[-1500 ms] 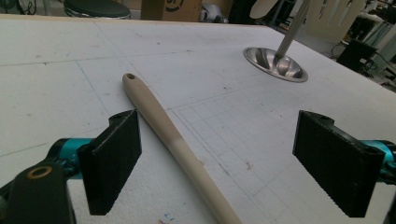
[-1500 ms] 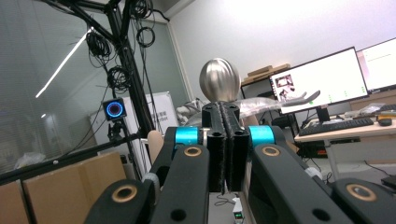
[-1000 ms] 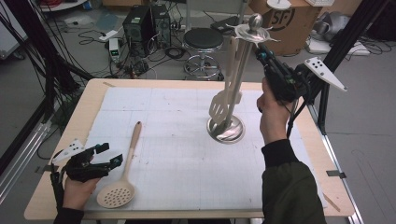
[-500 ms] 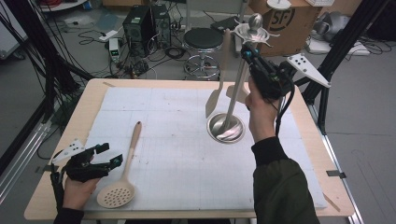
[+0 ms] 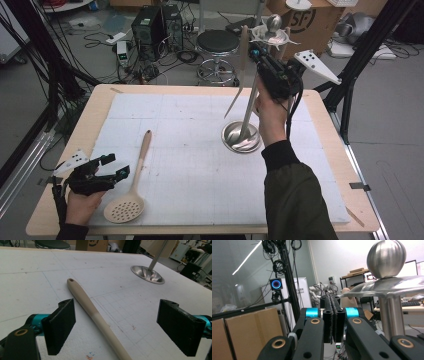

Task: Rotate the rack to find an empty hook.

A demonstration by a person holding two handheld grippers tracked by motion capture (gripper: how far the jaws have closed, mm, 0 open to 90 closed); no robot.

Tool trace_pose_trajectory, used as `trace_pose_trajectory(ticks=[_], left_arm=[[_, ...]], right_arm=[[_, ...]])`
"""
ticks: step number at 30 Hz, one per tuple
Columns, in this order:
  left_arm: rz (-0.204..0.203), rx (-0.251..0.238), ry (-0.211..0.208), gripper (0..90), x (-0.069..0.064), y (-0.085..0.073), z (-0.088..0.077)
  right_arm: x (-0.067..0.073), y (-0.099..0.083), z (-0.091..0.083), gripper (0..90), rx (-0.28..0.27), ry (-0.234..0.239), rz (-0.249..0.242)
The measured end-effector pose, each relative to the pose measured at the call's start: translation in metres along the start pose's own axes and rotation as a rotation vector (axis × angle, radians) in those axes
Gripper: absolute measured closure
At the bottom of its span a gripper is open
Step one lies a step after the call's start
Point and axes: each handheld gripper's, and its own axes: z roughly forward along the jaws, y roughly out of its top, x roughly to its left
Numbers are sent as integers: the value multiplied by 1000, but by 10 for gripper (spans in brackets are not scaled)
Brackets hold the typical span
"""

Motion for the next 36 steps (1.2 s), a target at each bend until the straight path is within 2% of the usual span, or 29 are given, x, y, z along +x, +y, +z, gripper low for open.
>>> trace_pose_trajectory(ticks=[3,12,20,24,28,30,31,33,36], left_arm=[[-4,2,4,160,1,0,-1],[-4,-3,5,160,0,0,-2],[-2,-9,4,160,-1,2,-3],[-1,-16,-4,160,-3,4,0],[9,-7,-10,160,-5,6,5],[13,-7,-10,160,-7,7,7],[13,-7,-12,160,-8,7,8],[20,-6,-13,160,-8,8,9],[19,-8,-15,160,-9,9,11]], right_arm=[[-2,1,3,896,11,-12,-2],[-2,1,2,896,10,-7,-2],[-3,0,-14,892,17,-8,-15],[-12,-9,-29,790,44,-21,2],[-23,-15,-43,534,71,-62,40],[-27,-18,-50,435,70,-56,61],[-28,-20,-54,420,66,-50,61],[-30,-24,-62,404,75,-51,31],[-32,-30,-71,377,93,-50,34]])
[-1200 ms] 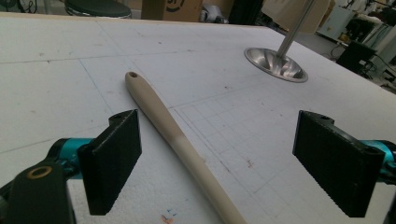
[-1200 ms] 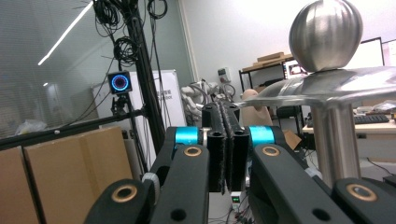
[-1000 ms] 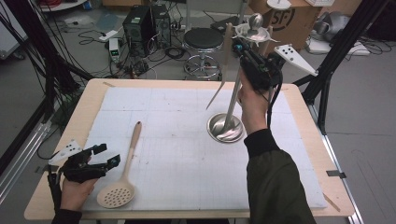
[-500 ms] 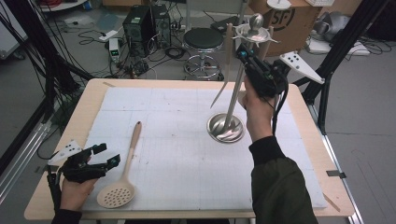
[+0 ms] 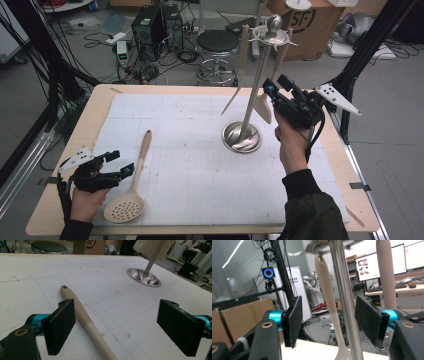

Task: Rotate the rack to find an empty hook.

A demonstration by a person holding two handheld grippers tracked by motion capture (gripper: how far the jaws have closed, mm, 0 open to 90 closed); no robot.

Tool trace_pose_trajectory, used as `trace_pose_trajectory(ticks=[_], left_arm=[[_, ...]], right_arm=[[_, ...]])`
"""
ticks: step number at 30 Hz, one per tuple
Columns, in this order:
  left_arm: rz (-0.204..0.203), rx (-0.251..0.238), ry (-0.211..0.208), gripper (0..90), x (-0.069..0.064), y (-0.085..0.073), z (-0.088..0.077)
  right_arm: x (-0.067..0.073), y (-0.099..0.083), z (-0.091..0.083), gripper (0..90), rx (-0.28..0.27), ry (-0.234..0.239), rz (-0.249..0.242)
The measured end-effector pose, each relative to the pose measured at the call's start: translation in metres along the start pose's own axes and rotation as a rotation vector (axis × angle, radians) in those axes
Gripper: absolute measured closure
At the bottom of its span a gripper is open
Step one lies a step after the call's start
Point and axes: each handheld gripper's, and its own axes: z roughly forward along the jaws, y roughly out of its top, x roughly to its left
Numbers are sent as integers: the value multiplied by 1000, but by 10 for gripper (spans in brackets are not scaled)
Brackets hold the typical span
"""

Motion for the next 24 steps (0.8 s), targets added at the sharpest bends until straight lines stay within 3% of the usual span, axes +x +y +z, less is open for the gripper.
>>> trace_pose_trajectory(ticks=[5,12,16,24], left_arm=[[0,-7,4,156,-1,2,3],[1,-4,1,156,-1,2,3],[2,-2,0,156,-2,2,3],[2,2,1,156,-2,2,4]], right_arm=[[0,-9,-12,297,10,13,-10],[-2,-25,-23,271,51,-2,-28],[-5,-35,-26,246,93,-14,-7],[-8,-62,-39,234,144,-21,-13]])
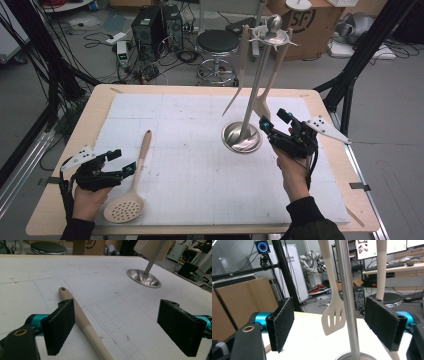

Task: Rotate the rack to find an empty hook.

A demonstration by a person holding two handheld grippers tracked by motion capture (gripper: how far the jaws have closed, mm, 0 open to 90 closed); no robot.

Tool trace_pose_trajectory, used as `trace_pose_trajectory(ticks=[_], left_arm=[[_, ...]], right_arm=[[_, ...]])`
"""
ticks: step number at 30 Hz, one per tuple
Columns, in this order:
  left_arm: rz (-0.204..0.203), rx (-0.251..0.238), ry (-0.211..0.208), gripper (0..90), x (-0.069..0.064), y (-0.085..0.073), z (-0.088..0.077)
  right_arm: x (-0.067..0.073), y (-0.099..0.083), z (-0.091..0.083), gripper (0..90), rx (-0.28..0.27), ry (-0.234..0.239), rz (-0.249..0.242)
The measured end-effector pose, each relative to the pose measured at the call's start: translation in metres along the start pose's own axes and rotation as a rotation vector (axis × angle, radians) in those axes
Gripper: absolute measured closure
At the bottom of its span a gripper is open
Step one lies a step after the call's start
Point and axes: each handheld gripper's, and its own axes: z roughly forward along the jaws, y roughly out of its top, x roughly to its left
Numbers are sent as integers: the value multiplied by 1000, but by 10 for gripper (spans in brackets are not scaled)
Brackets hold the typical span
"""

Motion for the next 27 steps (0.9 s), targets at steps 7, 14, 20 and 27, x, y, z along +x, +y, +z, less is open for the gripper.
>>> trace_pose_trajectory(ticks=[7,14,20,27], left_arm=[[2,2,-6,156,-1,0,4],[4,7,-12,156,-2,0,7],[5,9,-15,156,-3,0,9],[7,15,-27,156,-4,-2,10]], right_arm=[[-3,-21,-8,228,55,-19,-6],[-9,-33,-15,228,82,-42,1],[-11,-45,-23,228,109,-33,7],[-14,-65,-37,228,137,-46,10]])
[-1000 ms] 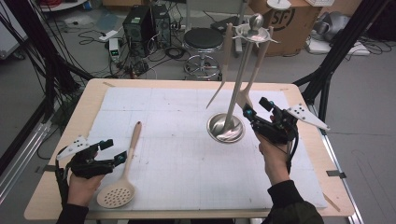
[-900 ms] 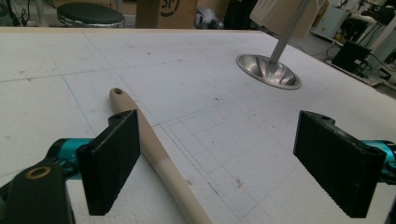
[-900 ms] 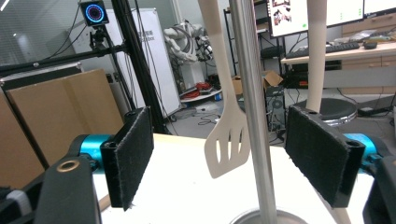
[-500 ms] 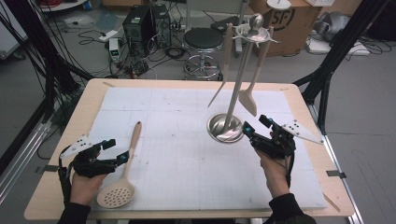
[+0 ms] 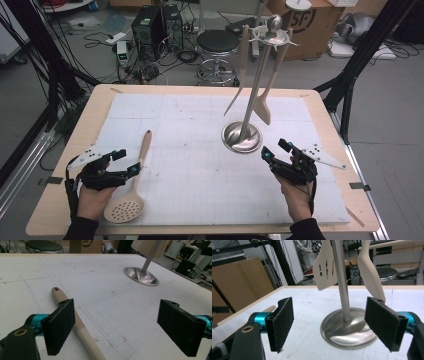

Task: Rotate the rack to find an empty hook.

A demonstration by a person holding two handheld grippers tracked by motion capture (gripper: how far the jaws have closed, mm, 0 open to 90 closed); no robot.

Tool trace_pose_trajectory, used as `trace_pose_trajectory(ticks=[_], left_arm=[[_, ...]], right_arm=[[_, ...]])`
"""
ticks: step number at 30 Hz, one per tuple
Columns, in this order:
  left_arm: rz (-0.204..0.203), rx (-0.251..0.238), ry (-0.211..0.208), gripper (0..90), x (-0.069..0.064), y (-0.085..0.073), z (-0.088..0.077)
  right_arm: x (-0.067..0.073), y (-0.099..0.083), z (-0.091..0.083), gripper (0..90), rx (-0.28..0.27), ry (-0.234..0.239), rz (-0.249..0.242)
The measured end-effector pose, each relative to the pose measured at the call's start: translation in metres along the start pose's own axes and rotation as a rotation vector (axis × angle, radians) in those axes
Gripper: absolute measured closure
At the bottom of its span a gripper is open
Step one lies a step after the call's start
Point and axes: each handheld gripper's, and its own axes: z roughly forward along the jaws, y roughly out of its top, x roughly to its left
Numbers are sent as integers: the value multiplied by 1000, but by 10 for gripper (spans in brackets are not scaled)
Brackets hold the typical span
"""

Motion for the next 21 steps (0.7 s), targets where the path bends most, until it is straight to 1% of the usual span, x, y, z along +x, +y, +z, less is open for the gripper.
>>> trace_pose_trajectory(ticks=[4,8,9,10,11,15,19,21], left_arm=[[0,4,1,156,0,-1,1],[5,1,-1,156,-1,-1,2],[3,2,-3,156,0,-2,2],[1,2,-4,156,0,-2,3],[2,3,-3,156,0,-2,3],[4,5,-5,156,-1,-3,4],[6,11,-6,156,-1,-3,5],[8,12,-5,156,-2,-3,5]], right_arm=[[-1,-7,-7,228,-4,2,-5],[-5,-15,-10,227,5,0,10],[-5,-17,-11,227,13,6,26],[-6,-19,-13,227,15,6,30],[-7,-21,-14,227,11,1,26],[-8,-30,-18,226,33,-10,3],[-9,-37,-22,217,28,-9,10],[-9,-39,-24,215,30,-9,3]])
